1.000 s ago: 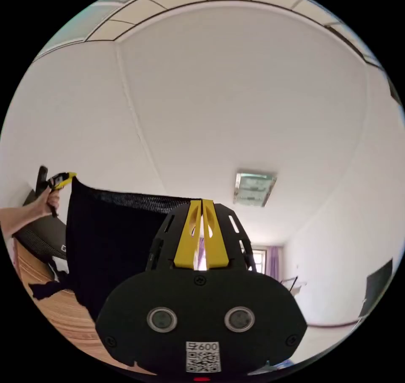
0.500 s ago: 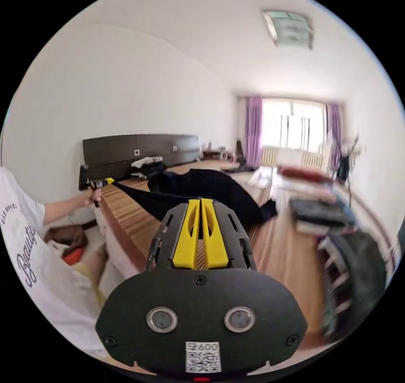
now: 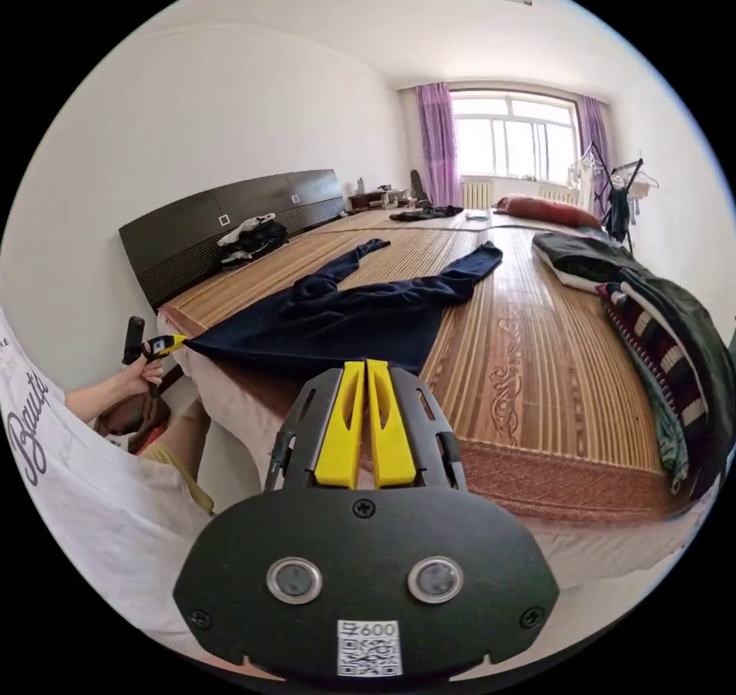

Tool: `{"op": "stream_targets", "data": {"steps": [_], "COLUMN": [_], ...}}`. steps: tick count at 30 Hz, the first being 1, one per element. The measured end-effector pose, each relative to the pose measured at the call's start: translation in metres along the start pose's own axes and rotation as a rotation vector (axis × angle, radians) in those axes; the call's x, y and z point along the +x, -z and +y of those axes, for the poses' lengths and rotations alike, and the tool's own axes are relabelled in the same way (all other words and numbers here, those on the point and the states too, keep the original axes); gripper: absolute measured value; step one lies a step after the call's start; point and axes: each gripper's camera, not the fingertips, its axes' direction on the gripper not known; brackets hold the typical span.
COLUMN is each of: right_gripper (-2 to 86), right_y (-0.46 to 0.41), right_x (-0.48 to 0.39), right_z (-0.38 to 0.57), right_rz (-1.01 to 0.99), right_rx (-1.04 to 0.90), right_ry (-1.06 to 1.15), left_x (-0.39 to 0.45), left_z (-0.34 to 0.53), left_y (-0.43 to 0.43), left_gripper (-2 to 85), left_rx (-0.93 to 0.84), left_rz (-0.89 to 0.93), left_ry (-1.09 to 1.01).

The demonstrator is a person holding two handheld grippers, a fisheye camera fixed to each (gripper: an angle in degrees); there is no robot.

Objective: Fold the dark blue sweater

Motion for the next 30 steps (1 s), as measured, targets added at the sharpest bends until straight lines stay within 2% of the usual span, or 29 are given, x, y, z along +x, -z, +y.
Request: {"op": "stream_targets", "data": {"steps": [2, 4, 5, 7, 8, 10, 15, 17, 22, 25, 30], "right_gripper": [-0.8, -0.8, -0.8, -0.8, -0.8, -0.9, -0.8, -0.8, -0.9, -0.9, -0.8], "right_y": [0.012, 0.020, 0.019, 0.004, -0.003, -0.020, -0.021, -0.021, -0.009, -0.003, -0.007], "right_x": [0.000, 0.007, 0.008, 0.015, 0.016, 0.020, 0.018, 0.024, 0.024, 0.020, -0.003], "right_z": [0.007, 0.033, 0.042, 0.082, 0.089, 0.099, 0.095, 0.096, 0.098, 0.102, 0.100], "right_rz": [0.029, 0.042, 0.044, 0.100, 0.102, 0.086, 0.167, 0.158, 0.083, 0.150, 0.176], "right_rx": [0.055, 0.132, 0.151, 0.155, 0.132, -0.013, -0.065, -0.035, 0.087, 0.055, 0.093], "right_ry": [-0.067, -0.296, -0.353, -0.616, -0.641, -0.647, -0.586, -0.621, -0.600, -0.611, -0.567], "left_x": [0.014, 0.017, 0.013, -0.001, -0.007, -0.009, -0.005, -0.015, -0.020, -0.005, 0.021], "left_z": [-0.016, -0.023, -0.023, -0.019, -0.017, -0.017, -0.025, -0.021, -0.016, -0.024, -0.066], "left_y": [-0.005, -0.009, -0.015, -0.028, -0.037, -0.044, -0.045, -0.035, -0.014, -0.018, -0.079], "left_gripper": [0.8, 0.8, 0.8, 0.7, 0.7, 0.6, 0.4, 0.3, 0.3, 0.3, 0.1], "left_rx": [-0.019, 0.006, 0.038, 0.068, 0.078, 0.091, 0.065, 0.097, 0.290, 0.351, 0.321], "left_rz": [-0.032, -0.022, -0.007, 0.003, 0.025, 0.034, -0.047, -0.154, -0.101, -0.162, -0.063], "left_ry": [-0.036, -0.024, 0.006, 0.100, 0.141, 0.164, 0.194, 0.315, 0.374, 0.342, 0.241]}}
